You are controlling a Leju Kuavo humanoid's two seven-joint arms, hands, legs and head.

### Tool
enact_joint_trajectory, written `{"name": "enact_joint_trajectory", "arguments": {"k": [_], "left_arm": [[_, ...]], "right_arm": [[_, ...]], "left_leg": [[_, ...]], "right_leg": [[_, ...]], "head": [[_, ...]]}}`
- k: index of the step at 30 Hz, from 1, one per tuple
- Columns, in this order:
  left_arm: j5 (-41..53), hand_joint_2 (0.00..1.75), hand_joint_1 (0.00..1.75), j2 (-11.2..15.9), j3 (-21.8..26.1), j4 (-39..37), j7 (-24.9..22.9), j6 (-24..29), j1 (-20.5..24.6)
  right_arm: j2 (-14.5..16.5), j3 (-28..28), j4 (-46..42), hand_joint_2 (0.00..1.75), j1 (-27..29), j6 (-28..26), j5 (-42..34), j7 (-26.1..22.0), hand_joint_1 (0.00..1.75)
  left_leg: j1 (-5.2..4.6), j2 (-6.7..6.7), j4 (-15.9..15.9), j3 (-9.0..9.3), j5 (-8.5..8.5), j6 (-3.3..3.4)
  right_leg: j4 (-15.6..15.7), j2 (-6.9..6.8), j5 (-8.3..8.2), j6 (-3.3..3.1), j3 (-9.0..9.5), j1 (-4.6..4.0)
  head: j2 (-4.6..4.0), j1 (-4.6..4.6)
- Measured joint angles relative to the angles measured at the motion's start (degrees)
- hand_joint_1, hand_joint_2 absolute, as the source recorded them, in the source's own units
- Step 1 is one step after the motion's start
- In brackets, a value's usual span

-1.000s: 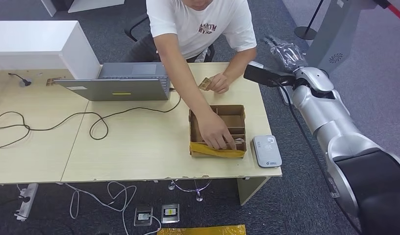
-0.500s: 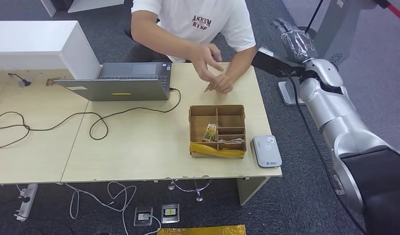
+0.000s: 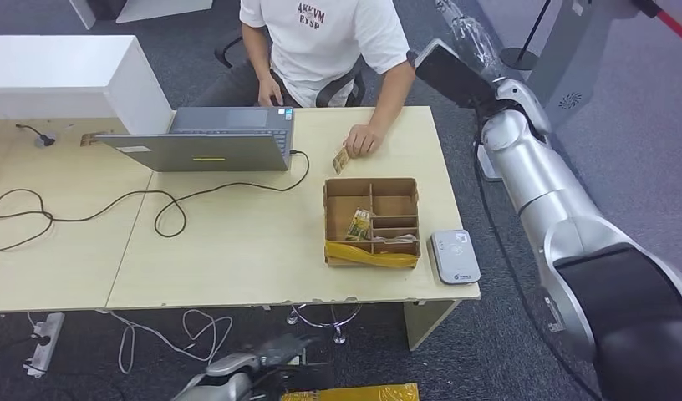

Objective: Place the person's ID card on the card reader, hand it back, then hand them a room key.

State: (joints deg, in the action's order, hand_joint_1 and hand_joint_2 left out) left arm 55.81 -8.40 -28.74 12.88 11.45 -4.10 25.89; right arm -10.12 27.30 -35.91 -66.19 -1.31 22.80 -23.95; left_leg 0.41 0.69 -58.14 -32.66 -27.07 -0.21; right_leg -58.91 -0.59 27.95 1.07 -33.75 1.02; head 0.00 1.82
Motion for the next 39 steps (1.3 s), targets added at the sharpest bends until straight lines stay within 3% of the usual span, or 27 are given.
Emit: {"name": "enact_joint_trajectory", "arguments": {"k": [4, 13, 27, 39], "left_arm": [[-1.22, 1.75, 0.0, -2.65, -9.03, 0.58, 0.0, 0.71, 1.11], [0.09, 1.75, 0.0, -4.22, -18.38, 0.72, 0.0, 1.04, 1.36], [1.95, 1.75, 0.0, -4.67, -23.87, 0.72, 0.0, 0.78, 1.57], [4.76, 1.75, 0.0, -4.7, -24.97, 0.72, -0.63, 0.36, 2.07]], "right_arm": [[-1.53, -1.05, -8.71, 1.75, 5.83, 4.43, -5.48, 5.43, 0.0], [-5.93, -4.15, -27.19, 1.75, 19.9, 8.85, -7.37, 11.38, 0.0], [-8.31, -7.58, -37.39, 1.75, 25.12, 12.02, -5.28, 12.6, 0.0], [-10.82, -10.22, -40.55, 1.75, 29.84, 23.55, -2.28, 15.72, 0.0]], "left_leg": [[-0.01, -0.47, -0.05, 0.07, -0.1, 0.07], [0.02, -0.5, -0.04, -0.02, -0.19, 0.12], [0.02, -0.52, -0.03, -0.03, -0.17, 0.11], [0.02, -0.51, -0.03, -0.04, -0.17, 0.12]], "right_leg": [[0.17, 0.42, -0.09, 0.06, -0.01, 0.01], [0.21, 0.41, -0.06, 0.08, -0.08, -0.02], [0.2, 0.45, -0.07, 0.08, -0.09, -0.03], [0.2, 0.43, -0.07, 0.08, -0.1, -0.03]], "head": [[0.0, 0.19], [0.0, 0.19], [0.0, 0.2], [0.0, 0.19]]}}
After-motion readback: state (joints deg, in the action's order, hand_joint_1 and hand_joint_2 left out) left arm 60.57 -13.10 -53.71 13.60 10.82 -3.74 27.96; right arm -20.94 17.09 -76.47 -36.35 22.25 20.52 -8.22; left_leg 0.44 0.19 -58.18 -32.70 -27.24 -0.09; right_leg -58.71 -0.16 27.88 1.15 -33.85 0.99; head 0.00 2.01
